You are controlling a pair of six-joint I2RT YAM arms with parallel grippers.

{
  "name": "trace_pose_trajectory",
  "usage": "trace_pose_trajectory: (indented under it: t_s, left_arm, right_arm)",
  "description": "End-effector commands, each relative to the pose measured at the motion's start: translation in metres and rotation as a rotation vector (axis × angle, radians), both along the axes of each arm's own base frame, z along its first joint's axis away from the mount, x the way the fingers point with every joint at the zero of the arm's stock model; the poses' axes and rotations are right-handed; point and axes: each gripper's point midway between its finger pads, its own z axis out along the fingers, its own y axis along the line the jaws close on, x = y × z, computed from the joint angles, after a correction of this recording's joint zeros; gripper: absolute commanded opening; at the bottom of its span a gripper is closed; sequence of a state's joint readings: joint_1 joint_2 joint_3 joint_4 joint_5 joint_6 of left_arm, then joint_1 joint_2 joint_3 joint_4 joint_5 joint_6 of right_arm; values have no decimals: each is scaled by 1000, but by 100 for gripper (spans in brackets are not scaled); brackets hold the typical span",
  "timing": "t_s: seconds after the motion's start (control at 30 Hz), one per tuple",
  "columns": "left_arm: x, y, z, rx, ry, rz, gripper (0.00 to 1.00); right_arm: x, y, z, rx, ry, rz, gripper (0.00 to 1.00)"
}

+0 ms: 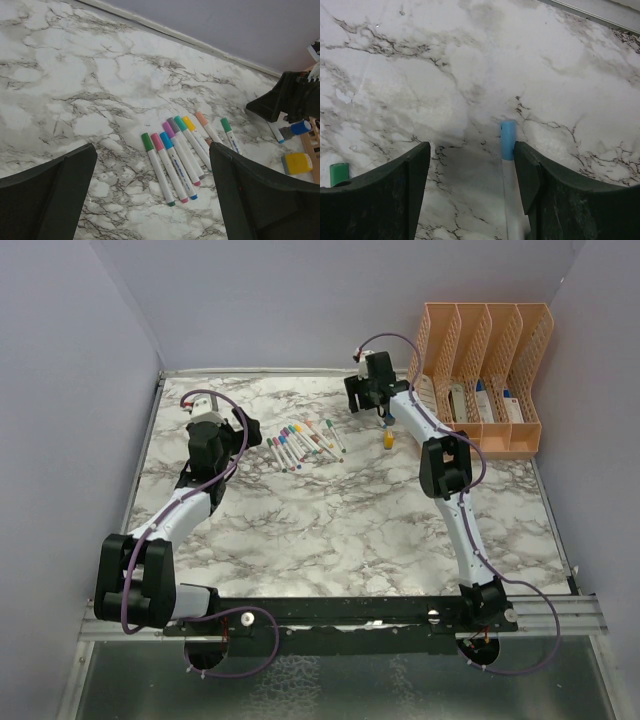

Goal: Open the pen caps

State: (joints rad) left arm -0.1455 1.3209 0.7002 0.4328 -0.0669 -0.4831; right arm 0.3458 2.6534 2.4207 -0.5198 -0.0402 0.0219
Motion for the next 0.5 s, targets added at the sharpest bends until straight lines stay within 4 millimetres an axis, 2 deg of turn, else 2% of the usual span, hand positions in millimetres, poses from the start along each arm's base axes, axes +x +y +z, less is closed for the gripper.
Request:
trace_pose_trajectory:
  t_s: [0.0,0.47]
  left_arm:
    - [9,2,17,7,-44,16,99]
    - [11,3,14,11,-36,20,99]
  right_arm:
    - [11,2,3,7,-41,-25,68]
    - [9,2,-8,12,-16,-24,67]
